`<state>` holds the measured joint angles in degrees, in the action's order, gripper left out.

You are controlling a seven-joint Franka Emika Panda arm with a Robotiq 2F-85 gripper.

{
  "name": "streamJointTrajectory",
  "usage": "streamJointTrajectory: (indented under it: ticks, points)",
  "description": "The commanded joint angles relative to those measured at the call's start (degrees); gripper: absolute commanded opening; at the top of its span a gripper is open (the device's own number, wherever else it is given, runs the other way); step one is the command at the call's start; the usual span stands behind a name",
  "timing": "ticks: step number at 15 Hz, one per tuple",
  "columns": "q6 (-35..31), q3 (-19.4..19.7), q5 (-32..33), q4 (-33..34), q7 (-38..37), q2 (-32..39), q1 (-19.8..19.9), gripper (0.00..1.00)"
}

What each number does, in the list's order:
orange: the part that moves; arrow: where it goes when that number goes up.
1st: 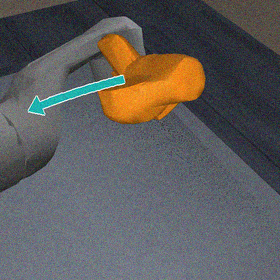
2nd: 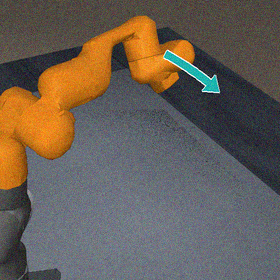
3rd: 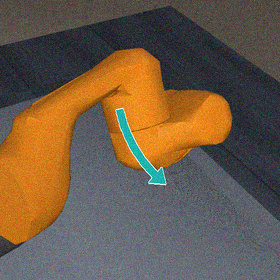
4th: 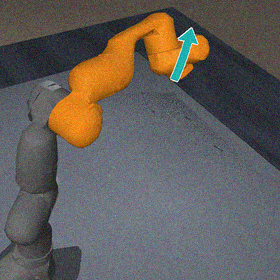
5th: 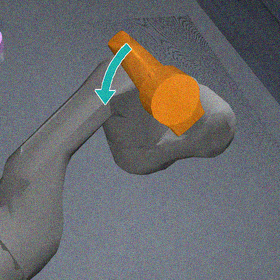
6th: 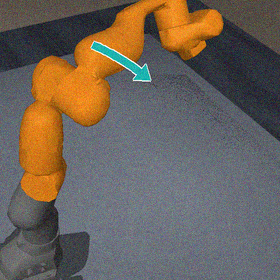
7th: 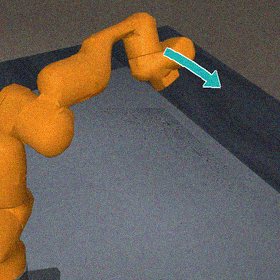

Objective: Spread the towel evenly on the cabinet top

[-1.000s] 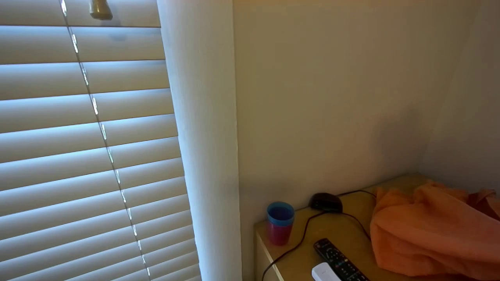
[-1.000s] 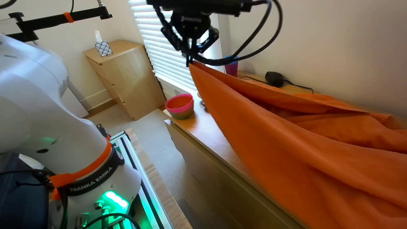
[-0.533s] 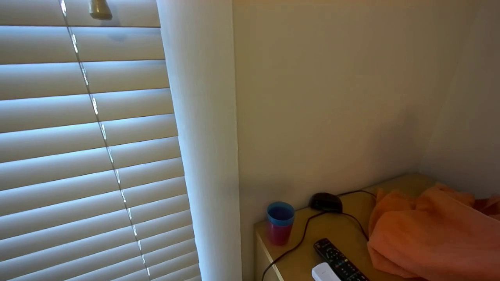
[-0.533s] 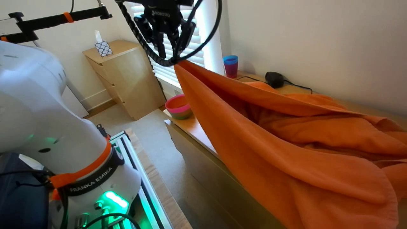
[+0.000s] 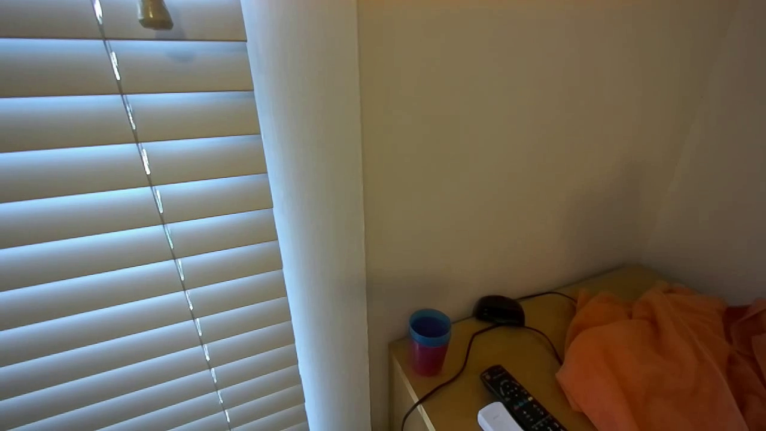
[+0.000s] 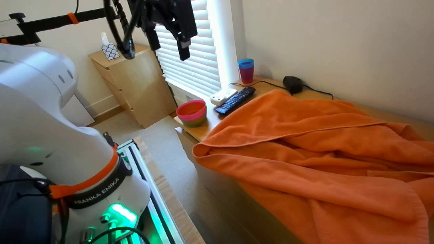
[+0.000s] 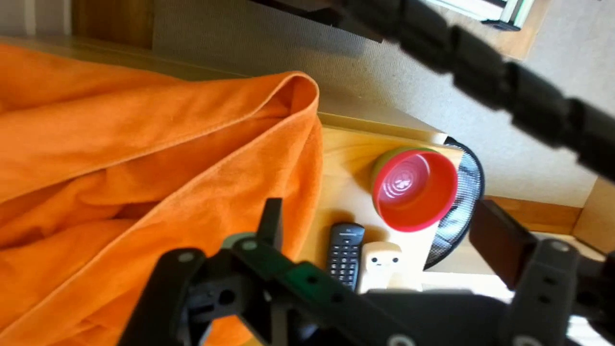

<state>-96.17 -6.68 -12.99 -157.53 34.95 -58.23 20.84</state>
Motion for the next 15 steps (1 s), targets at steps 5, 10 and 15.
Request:
streamJointTrajectory:
  ticks: [5,10,15]
  points:
    - [-0.49,-1.79,0.91,0.07,-2.2,-0.09,7.32,1.0]
    - [-14.0,11.12,8.07,1.57,-10.64,12.33,-3.95,1.0]
    - [-21.17,26.17,7.71,8.35,-6.52,27.88,-7.77,1.0]
